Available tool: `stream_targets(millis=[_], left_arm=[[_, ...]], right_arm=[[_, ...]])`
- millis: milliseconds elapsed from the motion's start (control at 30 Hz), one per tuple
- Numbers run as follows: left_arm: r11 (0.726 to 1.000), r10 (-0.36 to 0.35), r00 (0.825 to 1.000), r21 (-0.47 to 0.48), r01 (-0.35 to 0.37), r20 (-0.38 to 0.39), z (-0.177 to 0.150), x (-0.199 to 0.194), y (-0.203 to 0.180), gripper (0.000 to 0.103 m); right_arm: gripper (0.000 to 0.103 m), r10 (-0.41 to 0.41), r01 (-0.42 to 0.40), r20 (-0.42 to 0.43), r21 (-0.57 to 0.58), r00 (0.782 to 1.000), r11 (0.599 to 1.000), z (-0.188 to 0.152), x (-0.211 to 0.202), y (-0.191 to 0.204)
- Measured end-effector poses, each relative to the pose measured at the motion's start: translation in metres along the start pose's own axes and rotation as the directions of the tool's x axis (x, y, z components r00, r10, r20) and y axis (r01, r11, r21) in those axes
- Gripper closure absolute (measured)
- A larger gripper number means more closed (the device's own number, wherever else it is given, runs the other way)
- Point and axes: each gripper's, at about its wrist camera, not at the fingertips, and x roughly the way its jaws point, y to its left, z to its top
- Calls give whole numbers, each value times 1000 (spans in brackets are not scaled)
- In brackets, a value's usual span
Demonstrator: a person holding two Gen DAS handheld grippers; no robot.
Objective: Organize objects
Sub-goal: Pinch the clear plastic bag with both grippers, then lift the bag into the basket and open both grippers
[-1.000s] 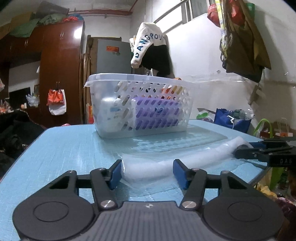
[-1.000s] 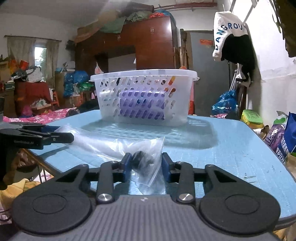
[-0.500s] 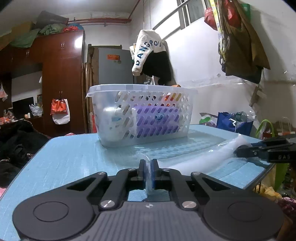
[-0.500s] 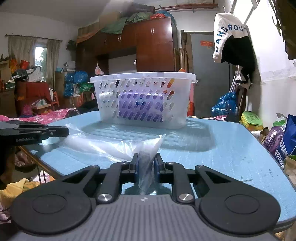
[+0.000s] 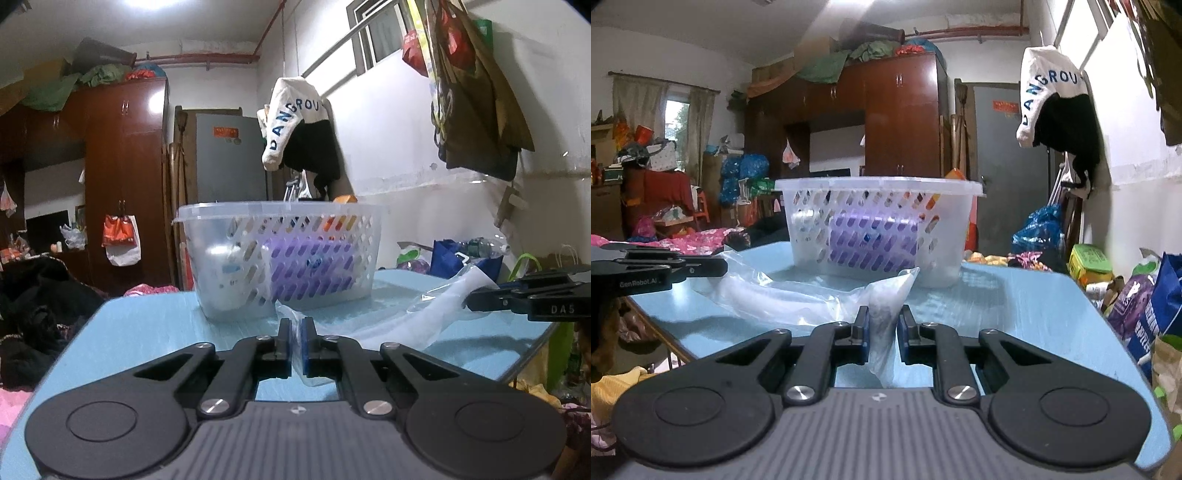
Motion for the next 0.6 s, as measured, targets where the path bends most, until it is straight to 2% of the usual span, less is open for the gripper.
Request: stream_targets(millis=[167, 333, 433, 600], left_arm=[[1000, 13, 998, 26, -14, 66, 29, -5, 1, 96], [998, 35, 987, 49, -43, 158, 88, 0, 12, 96], [994, 50, 981, 82, -66, 186, 130, 19, 18, 96], [989, 74, 984, 114, -93, 162, 179, 69, 26, 96]], right_arm=[[86, 2, 0, 71, -31, 997, 1000, 36, 1, -2], [87, 4, 5, 136, -71, 991, 997, 89, 17, -7], [87, -13, 26, 155, -84, 988, 996, 125, 39, -13], [86, -38, 45, 119, -56, 992, 997, 165, 98, -39]])
